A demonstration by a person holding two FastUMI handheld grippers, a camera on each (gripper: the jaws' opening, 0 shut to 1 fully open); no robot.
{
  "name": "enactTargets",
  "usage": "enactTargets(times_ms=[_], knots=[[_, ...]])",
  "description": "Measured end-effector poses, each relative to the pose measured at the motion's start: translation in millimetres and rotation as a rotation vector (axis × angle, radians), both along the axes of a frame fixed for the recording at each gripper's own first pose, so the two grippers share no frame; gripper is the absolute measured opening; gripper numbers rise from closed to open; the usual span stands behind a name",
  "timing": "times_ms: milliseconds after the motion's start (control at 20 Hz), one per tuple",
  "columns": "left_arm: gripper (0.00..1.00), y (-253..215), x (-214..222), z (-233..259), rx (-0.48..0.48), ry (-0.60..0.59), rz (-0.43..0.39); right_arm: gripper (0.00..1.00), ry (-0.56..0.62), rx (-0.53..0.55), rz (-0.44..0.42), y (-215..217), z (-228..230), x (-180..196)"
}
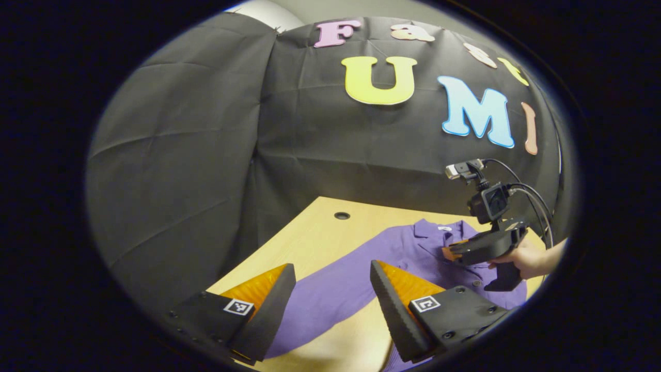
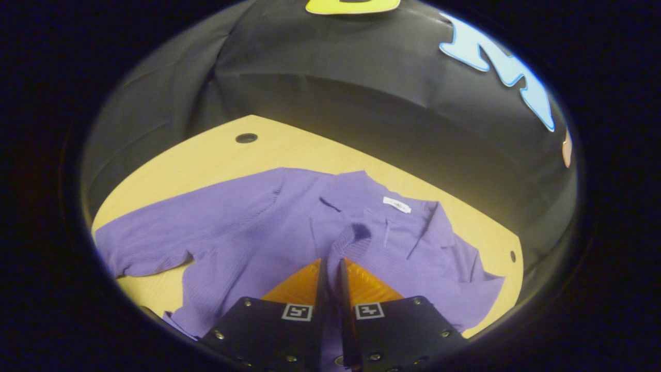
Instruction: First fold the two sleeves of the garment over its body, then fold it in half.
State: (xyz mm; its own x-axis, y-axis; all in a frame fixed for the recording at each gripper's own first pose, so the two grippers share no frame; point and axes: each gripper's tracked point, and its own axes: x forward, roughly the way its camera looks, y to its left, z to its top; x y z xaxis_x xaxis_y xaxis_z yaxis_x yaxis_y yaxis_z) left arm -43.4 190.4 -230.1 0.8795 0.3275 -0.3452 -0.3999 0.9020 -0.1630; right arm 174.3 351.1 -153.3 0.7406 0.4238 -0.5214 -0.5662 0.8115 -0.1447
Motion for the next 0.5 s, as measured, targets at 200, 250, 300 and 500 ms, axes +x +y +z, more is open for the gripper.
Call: enactTargets(times_ms=[200,250,300,500], knots=[[0.95,-1,-5,-7,-0.016,0.005,0.033,0.31,-0.021,0.027,0.031,3,16,-10],[0.95,-1,-6,-9,-0.023,0.007,0.043,0.30,-0.023,0.041,0.041,4,20,-13],[0.97,-1,-7,-11,-0.028,0.010,0.056,0.49,-0.025,0.054,0.050,3,24,-16],[0.95,3,-16,-21,-0.050,0.024,0.126,0.86,-0.060,0.109,0.060,-9,50,-26]])
